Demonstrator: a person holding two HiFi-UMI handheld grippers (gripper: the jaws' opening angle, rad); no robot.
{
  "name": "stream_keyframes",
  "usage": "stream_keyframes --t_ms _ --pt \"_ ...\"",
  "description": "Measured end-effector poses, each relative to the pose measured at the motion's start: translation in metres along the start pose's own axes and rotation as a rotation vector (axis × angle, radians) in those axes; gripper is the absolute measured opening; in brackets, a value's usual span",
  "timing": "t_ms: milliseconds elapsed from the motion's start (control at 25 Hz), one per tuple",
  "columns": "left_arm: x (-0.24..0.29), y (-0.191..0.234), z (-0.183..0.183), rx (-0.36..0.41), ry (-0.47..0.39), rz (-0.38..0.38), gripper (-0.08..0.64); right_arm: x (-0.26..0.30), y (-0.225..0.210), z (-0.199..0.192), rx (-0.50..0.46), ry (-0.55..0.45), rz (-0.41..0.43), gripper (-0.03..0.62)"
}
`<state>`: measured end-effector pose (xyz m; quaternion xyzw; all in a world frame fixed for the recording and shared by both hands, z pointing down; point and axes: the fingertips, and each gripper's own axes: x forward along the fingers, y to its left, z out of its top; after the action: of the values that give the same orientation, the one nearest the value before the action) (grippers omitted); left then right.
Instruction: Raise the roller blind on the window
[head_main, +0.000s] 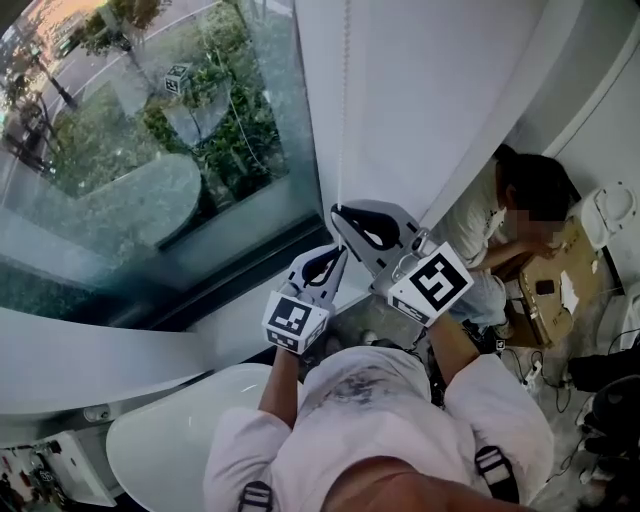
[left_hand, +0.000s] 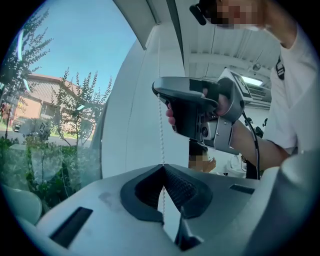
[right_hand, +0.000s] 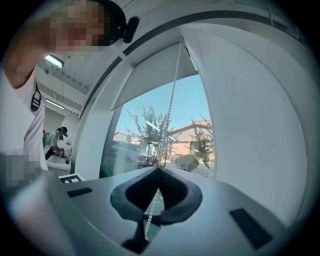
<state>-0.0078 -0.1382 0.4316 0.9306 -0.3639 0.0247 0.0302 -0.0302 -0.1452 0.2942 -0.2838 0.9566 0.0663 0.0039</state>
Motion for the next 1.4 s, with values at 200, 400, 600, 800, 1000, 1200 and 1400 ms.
stream_keyframes --t_ms 200,400,600,800,1000,1200,1400 --pt "0.001 0.0 -0.027 -0.027 0.013 -0.005 0.006 -0.003 0.003 -0.026 0.006 0.02 -0.001 0.061" --pt "0.002 0.0 -0.053 -0.038 0.025 -0.004 0.006 -0.006 0.008 -0.052 0.013 0.041 0.001 0.06" --pt "0.001 -0.001 -0.072 -0.049 0.027 0.0 0.006 -0.01 0.011 -0.072 0.014 0.064 -0.004 0.061" --pt "0.003 0.001 -0.087 -0.059 0.041 -0.002 0.006 -0.01 0.013 -0.086 0.016 0.078 -0.01 0.06" --pt "0.003 -0.003 -0.102 -0.077 0.059 -0.012 0.006 -0.014 0.014 -0.101 0.015 0.097 -0.021 0.06" --pt "0.005 -0.004 -0.112 -0.082 0.055 -0.017 0.006 -0.016 0.015 -0.11 0.021 0.106 -0.026 0.06" --pt "0.004 -0.006 -0.125 -0.098 0.069 -0.024 0.006 -0.018 0.017 -0.124 0.039 0.122 -0.025 0.06"
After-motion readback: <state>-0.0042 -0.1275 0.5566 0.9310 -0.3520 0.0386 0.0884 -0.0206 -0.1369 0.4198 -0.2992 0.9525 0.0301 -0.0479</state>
